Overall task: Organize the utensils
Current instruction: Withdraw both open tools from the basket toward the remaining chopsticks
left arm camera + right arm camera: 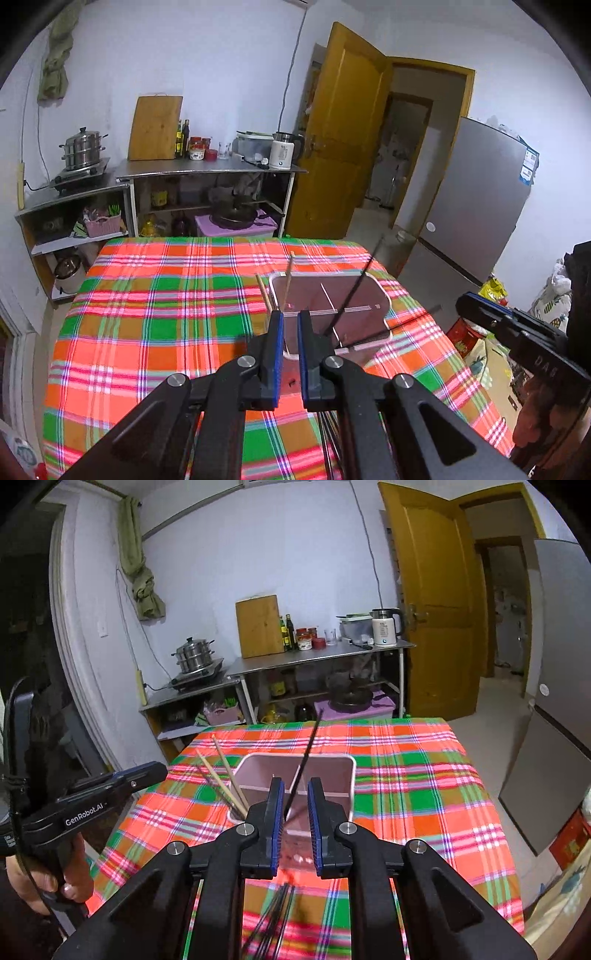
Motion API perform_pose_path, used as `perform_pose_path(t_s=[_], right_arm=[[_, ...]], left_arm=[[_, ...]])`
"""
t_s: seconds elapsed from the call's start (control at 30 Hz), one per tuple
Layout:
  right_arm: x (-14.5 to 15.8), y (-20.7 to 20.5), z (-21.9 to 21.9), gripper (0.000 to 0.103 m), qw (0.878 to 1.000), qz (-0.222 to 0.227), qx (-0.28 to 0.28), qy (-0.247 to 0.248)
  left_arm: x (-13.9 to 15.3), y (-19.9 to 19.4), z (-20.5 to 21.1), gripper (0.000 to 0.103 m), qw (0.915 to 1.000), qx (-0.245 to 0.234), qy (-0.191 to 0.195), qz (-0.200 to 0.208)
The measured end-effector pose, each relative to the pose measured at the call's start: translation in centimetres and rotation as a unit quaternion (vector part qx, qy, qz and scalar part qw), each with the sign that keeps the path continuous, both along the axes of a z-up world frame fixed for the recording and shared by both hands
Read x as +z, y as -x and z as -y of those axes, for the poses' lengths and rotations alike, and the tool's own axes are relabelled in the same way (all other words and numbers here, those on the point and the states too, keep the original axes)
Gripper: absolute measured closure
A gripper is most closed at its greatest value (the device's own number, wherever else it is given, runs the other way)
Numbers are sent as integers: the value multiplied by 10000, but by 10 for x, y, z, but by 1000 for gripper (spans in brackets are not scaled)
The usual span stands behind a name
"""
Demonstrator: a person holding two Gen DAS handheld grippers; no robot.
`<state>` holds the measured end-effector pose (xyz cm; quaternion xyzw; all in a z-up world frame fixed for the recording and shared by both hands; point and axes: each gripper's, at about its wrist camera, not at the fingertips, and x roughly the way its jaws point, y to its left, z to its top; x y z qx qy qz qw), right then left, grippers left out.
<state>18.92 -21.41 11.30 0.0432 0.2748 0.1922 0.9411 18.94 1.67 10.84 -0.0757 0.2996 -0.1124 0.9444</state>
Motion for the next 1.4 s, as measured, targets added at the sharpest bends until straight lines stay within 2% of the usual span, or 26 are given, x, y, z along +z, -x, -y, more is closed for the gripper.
perform_pose_path(t_s=[0.33, 0.63, 1.0, 1.27, 1.4], right_arm=[[-29, 38, 23, 90, 9995, -287, -120, -72], [-61, 64, 30, 90, 9978, -645, -121, -33], [-87, 76, 28, 90, 9954, -948, -76, 70], [-106, 76, 21, 88, 9930, -1174, 40, 157], [-112, 75, 24, 88, 9921, -1249, 3, 141]], left_arm=[[-30, 46, 9, 97, 9996, -117, -103, -227], [-68, 72, 13, 97, 9978, -230, -24, -627], [-101, 80, 23, 97, 9940, -339, -21, -1037], [-126, 72, 37, 96, 9893, -492, -20, -1373], [-137, 65, 44, 85, 9868, -558, 31, -1518]])
